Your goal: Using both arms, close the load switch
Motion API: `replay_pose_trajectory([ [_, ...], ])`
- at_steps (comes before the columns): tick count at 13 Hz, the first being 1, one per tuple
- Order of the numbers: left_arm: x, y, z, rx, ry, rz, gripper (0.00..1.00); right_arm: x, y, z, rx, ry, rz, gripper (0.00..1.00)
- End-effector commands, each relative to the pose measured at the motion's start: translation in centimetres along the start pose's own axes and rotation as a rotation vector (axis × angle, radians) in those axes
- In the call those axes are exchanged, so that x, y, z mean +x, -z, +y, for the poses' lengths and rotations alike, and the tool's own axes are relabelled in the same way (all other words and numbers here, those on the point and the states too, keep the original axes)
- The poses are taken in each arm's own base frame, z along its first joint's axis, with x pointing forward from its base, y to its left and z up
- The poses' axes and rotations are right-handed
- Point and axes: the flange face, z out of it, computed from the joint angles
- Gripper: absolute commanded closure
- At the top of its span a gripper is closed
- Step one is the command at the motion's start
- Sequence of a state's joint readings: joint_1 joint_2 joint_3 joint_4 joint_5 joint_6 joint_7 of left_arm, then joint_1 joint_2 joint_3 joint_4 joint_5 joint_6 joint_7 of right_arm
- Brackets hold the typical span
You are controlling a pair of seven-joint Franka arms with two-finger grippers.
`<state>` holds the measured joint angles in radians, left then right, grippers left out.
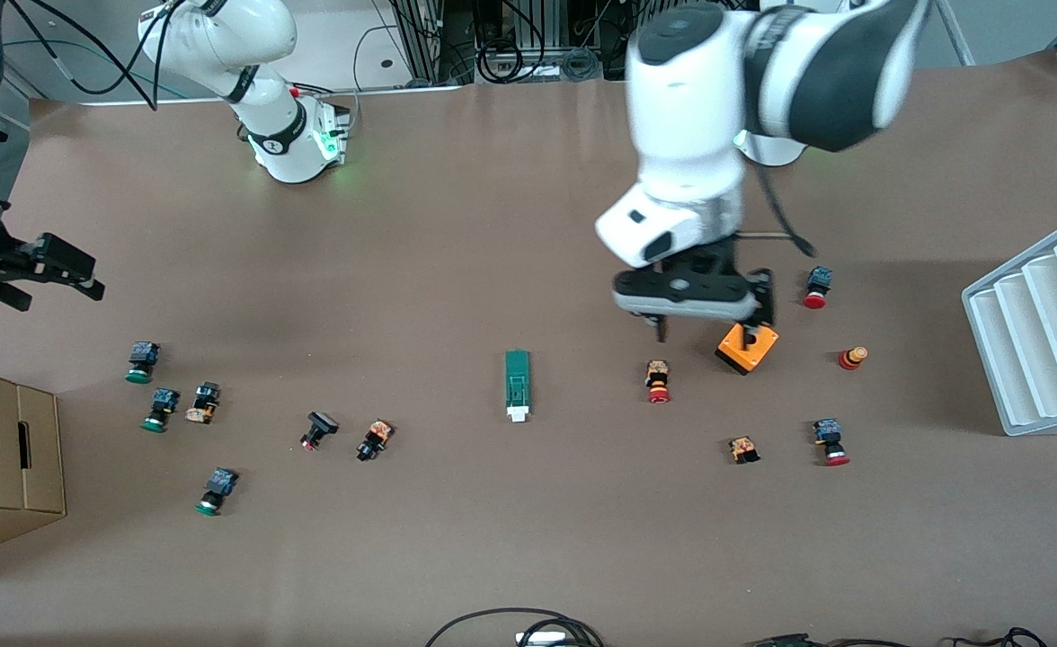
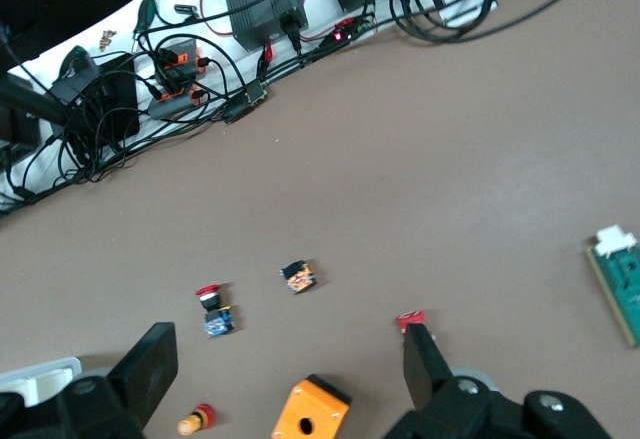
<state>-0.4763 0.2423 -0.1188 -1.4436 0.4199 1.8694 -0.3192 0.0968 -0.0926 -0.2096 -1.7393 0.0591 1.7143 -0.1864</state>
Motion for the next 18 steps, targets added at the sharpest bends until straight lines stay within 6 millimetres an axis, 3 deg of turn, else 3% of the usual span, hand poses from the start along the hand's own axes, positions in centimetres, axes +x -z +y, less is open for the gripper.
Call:
replay_pose_trajectory([
  [1,-0.1,-0.2,-5.0,-0.079,0.014,-0.034,0.0,0.0,-0.6,0.2,-0.019,0.019,-0.018,0.0],
  [5,-0.8,-1.9,-14.2,-0.142,0.135,-0.081,0.0,0.0,-1.4,-0.4,-0.015,0.015,-0.05,0.0],
  [9,-3.7,-4.9,-23.9,-0.269,0.381,-0.22,0.0,0.0,-1.4,-0.4,-0.015,-0.017,-0.046,0.0],
  [11,-5.0,-5.7,-26.4,-0.255,0.422,-0.274,0.0,0.0,-1.4,-0.5,-0.016,-0.014,-0.048,0.0],
  [13,-6.2,-6.0,-27.7,-0.252,0.438,-0.331,0.0,0.0,-1.4,-0.3,-0.014,-0.017,-0.048,0.0],
  [18,-10.2,-3.4,-32.5,-0.252,0.511,-0.368,0.0,0.2,-1.3,-0.8,-0.016,-0.005,-0.039,0.0],
])
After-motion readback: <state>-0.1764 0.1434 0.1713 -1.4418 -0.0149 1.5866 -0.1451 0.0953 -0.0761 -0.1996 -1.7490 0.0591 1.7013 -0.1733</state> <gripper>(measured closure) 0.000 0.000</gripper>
